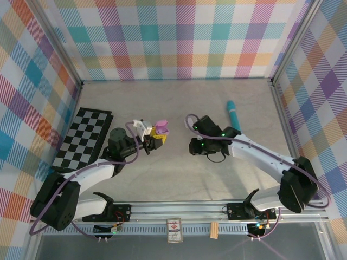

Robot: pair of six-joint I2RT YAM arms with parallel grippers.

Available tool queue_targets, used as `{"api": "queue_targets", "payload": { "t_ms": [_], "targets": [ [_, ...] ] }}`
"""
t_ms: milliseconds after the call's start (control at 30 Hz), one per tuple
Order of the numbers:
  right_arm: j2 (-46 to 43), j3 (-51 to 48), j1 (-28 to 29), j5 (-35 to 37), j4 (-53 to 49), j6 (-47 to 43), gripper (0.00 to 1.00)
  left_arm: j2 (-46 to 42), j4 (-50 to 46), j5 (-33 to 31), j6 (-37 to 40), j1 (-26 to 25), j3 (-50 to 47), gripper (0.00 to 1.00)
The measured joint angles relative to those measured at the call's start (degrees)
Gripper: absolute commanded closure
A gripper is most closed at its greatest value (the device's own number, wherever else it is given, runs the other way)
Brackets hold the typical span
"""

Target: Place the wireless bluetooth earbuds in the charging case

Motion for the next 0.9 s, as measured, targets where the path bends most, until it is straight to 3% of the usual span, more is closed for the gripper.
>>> {"api": "queue_targets", "payload": {
  "t_ms": [467,900],
  "targets": [
    [-6.80,3.26,-3.72,-15.50,3.89,0.98,0.80,4.13,-7.13,7.93,5.64,-5.53,6.56,0.71],
    [-6.86,3.43,-4.11,-22.12,9.07,1.09,0.80,4.48,-10.34,11.91,6.69,-7.41,7.78,0.71]
  ]
}}
